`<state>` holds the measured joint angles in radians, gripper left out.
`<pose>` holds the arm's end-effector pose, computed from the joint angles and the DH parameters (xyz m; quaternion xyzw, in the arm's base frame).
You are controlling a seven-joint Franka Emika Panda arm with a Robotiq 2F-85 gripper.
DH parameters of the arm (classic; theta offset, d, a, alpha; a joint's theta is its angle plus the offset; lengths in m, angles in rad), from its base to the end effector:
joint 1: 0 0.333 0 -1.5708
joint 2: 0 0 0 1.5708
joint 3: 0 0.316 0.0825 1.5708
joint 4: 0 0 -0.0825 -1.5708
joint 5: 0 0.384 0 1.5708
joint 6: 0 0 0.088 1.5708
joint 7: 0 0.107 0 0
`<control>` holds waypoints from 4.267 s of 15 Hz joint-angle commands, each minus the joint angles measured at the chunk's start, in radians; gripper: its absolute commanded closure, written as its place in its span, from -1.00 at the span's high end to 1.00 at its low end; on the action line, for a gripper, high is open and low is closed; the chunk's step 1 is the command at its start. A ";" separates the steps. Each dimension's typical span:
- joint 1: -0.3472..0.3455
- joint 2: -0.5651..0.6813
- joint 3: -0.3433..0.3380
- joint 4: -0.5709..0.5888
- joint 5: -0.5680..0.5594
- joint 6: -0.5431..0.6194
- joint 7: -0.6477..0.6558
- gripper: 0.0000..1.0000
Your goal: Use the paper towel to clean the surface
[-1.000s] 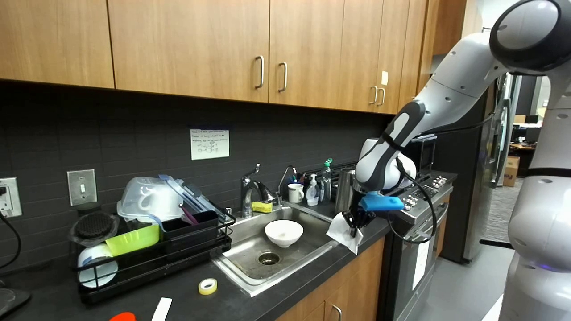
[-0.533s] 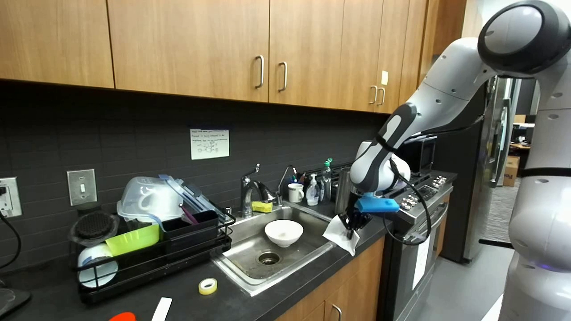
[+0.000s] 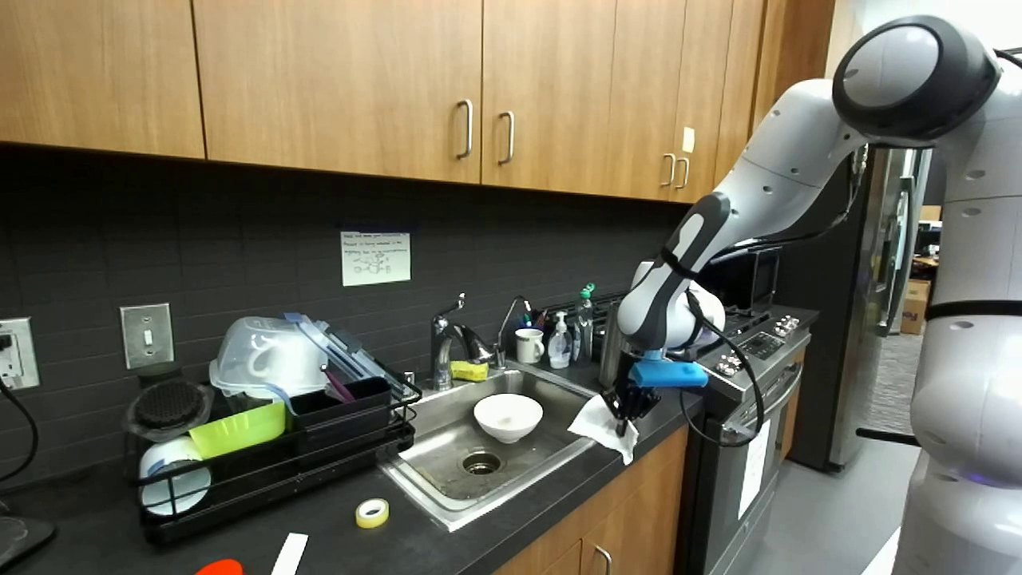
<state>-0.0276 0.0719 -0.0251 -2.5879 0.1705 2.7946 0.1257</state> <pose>0.4560 -0.0321 0.2457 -0.9833 0.1661 -0.0659 0.0358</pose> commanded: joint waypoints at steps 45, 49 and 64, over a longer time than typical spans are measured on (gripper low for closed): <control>0.073 0.097 0.156 0.094 0.156 -0.107 -0.147 -0.99; 0.046 0.070 0.123 0.061 0.164 -0.091 -0.143 -0.99; -0.036 -0.034 -0.012 -0.033 0.108 -0.061 -0.114 -0.99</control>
<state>-0.0687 0.0896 -0.0298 -2.5802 0.3257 2.7171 -0.0121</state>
